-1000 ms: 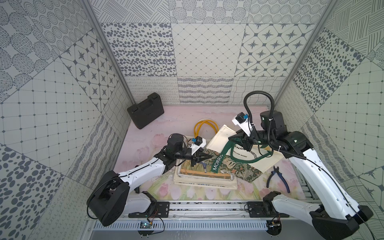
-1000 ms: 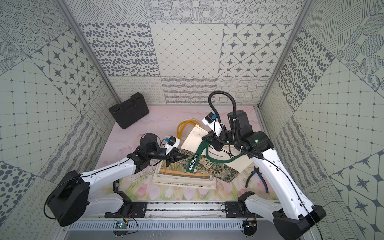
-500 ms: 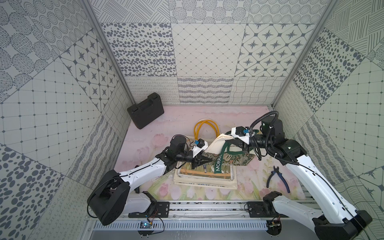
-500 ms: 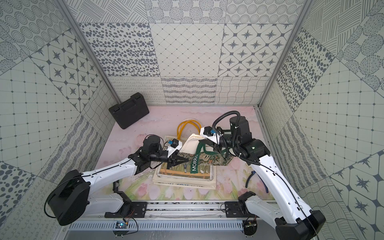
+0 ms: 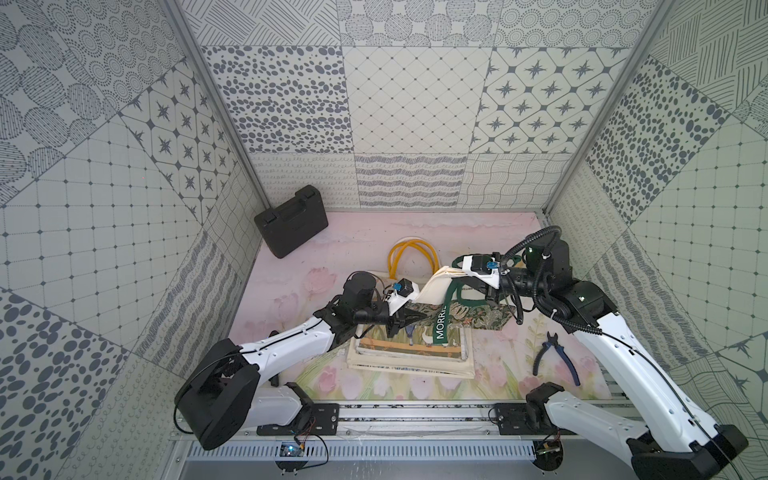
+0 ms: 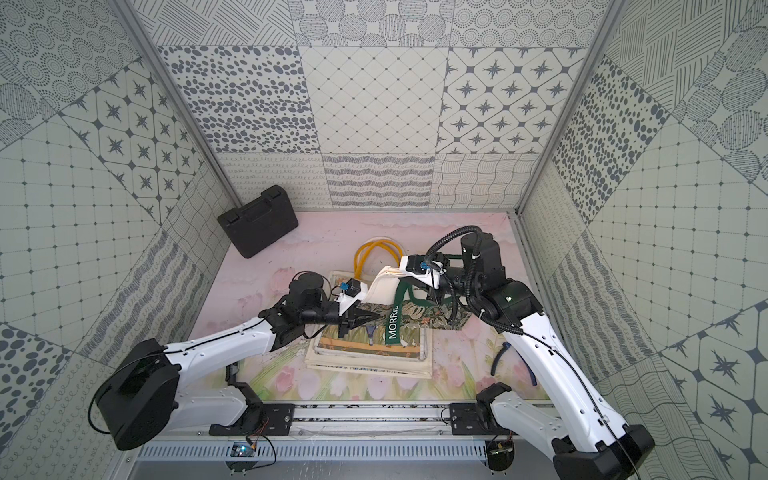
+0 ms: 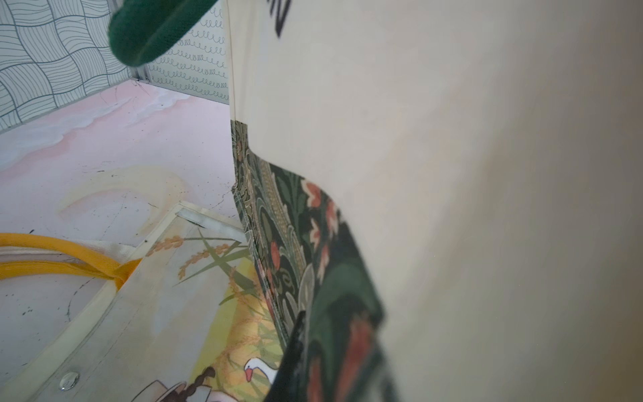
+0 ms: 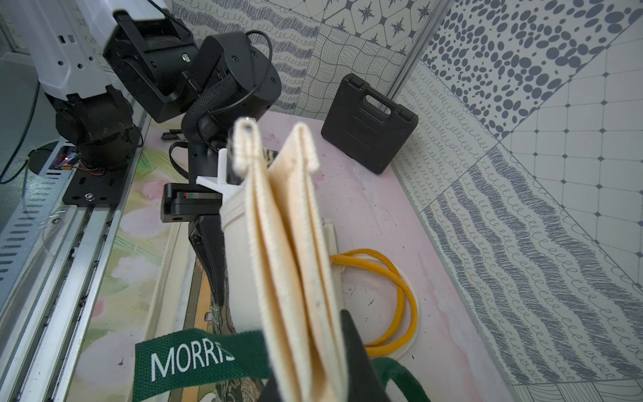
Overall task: Put away the canvas bag
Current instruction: Press the canvas bag.
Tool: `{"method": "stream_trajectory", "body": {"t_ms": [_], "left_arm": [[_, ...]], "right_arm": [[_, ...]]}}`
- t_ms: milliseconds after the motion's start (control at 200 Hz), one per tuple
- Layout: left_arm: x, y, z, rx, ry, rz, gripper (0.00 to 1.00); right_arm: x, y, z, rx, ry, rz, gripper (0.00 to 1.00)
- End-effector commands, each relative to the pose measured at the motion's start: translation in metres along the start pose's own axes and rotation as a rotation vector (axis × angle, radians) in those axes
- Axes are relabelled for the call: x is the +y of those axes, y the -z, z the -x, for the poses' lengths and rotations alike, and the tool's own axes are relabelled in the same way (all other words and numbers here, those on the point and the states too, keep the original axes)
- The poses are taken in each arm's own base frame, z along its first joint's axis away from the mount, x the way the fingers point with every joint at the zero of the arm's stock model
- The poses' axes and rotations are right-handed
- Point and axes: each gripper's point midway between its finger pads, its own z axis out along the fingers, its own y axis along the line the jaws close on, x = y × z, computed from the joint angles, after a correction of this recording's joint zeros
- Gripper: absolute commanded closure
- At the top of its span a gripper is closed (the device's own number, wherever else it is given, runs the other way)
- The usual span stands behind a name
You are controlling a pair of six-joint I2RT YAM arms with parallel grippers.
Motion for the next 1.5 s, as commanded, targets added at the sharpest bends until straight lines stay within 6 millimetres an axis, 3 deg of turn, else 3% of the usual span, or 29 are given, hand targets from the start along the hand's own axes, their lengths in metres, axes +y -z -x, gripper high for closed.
{"method": "stream_trajectory", "body": {"t_ms": [0, 55, 180, 480, 610, 810, 956, 1016, 1046, 1076, 1106, 1386, 1496], "left_arm": [[0.011, 0.002, -0.015, 0.066, 0.062, 0.09, 0.69], [0.012, 0.004, -0.007, 0.056, 0.059, 0.096, 0.67], [0.014, 0.008, 0.021, 0.047, 0.072, 0.115, 0.51], [0.007, 0.014, 0.08, -0.068, 0.023, 0.076, 0.38], [0.004, 0.007, 0.095, -0.079, 0.088, 0.007, 0.4], [-0.025, 0.003, 0.115, -0.106, 0.098, -0.223, 0.43], [-0.031, 0.004, 0.123, -0.1, 0.083, -0.267, 0.44], [-0.032, 0.005, 0.124, -0.098, 0.065, -0.265, 0.48], [-0.033, 0.006, 0.124, -0.095, 0.058, -0.265, 0.55], [-0.034, 0.007, 0.124, -0.092, 0.046, -0.265, 0.72], [-0.035, 0.008, 0.122, -0.083, 0.04, -0.268, 1.0], [-0.04, 0.017, 0.097, -0.001, 0.045, -0.3, 1.0], [-0.036, 0.024, 0.091, 0.01, 0.04, -0.285, 1.0]], "right_arm": [[-0.035, 0.029, 0.059, -0.136, 0.131, -0.184, 1.0], [-0.035, 0.027, 0.054, -0.127, 0.085, -0.182, 1.0], [-0.03, 0.019, 0.042, -0.08, -0.061, -0.122, 1.0], [0.005, 0.003, 0.026, -0.052, -0.226, 0.071, 1.0], [0.025, -0.011, 0.019, -0.003, -0.281, 0.178, 1.0], [0.036, -0.026, 0.017, 0.055, -0.36, 0.279, 1.0], [0.047, -0.035, 0.013, 0.111, -0.384, 0.352, 1.0], [0.049, -0.04, 0.009, 0.142, -0.404, 0.371, 1.0], [0.05, -0.041, 0.007, 0.153, -0.412, 0.376, 1.0], [0.05, -0.043, 0.007, 0.157, -0.417, 0.379, 1.0], [0.05, -0.044, 0.008, 0.158, -0.419, 0.375, 1.0], [0.037, -0.046, 0.0, 0.218, -0.412, 0.306, 1.0], [0.039, -0.045, -0.003, 0.235, -0.411, 0.307, 0.94]]}}
